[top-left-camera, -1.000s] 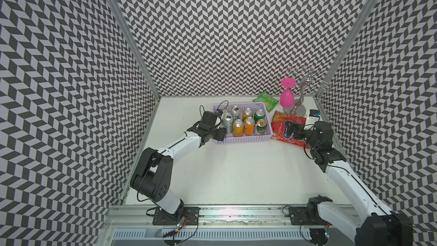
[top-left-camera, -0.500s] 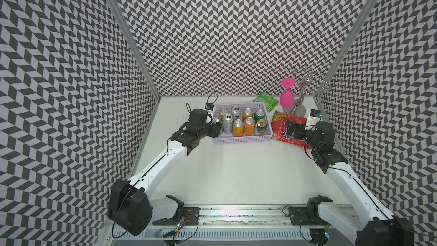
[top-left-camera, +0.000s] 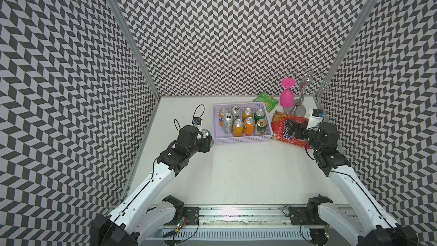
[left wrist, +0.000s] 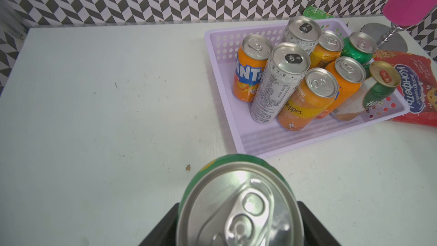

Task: Take out the drinks from the basket
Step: Place the drink at the center of the board.

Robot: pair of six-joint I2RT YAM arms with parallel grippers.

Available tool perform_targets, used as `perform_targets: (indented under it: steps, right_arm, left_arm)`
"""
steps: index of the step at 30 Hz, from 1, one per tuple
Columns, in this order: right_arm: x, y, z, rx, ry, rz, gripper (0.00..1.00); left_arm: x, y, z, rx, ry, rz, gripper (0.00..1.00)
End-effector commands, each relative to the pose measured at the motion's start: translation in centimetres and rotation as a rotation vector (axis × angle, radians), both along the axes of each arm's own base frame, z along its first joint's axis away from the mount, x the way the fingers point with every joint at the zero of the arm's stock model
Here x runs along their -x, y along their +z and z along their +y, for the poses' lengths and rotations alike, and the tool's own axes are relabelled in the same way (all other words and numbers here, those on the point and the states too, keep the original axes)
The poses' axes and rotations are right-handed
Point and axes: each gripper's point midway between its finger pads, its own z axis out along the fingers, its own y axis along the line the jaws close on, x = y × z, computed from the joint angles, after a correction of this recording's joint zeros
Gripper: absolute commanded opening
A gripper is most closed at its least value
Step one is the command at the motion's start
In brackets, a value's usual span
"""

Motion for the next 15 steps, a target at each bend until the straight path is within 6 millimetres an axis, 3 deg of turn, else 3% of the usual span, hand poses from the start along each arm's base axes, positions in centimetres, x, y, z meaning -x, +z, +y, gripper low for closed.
perform_targets:
  steps: [1,5,15]
  right_arm:
    - [0.2,1.5,-0.2,-0.011,-0.002,-0.047,1.0]
    - [0.4,1.4,-0.3,-0.002,-0.009,-0.045,1.0]
    - [0.4,1.6,-0.4,0.011,-0.013,-0.054,0.99]
  left_arm:
    - [-1.0,1.7,-0.2,0.064,0.037,-0.09,0.52]
    - [-1.5,-0.6,-0.4,0.074,0.056,-0.06,0.52]
    - [-2.4,-3.5,-0.2,0.036,0.089,-0.043,0.52]
